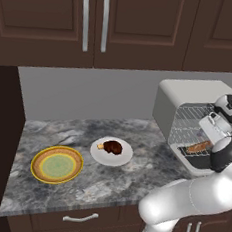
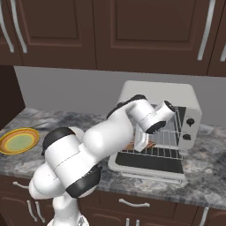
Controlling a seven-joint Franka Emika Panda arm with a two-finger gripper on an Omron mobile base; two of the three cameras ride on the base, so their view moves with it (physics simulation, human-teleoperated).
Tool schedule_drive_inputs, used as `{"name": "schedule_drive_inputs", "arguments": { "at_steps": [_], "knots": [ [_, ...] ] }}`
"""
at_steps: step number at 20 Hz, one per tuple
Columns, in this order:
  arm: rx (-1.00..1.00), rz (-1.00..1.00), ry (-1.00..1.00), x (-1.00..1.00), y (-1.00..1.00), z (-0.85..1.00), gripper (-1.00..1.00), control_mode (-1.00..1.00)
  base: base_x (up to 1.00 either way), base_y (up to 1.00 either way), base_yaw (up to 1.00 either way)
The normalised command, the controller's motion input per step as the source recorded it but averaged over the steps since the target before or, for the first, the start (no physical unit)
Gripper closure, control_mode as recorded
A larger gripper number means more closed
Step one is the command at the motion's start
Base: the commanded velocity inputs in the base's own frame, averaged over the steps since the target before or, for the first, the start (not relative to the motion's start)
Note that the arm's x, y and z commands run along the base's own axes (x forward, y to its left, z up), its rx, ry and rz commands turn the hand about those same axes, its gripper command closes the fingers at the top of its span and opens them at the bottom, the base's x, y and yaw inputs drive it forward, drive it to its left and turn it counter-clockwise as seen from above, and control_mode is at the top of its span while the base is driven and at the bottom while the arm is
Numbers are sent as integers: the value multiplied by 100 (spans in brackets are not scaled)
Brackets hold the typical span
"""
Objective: Open the toaster oven door. Place the baguette on the bottom rack in the toaster oven and place the steak on the top rack.
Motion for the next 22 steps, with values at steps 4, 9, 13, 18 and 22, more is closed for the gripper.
{"name": "schedule_drive_inputs", "arguments": {
  "at_steps": [4, 9, 13, 18, 22],
  "knots": [
    [0, -6, 0, -3, -3, 13, -100, -100, 0, 0, 0],
    [0, -34, 0, -22, -2, 16, -100, -100, 0, 0, 0],
    [0, -56, 5, -25, 0, 4, -100, -100, 0, 0, 0],
    [0, -47, 21, -11, 1, 1, -100, -100, 0, 0, 0],
    [0, -43, 16, -4, 5, 0, -100, -100, 0, 0, 0]
  ]
}}
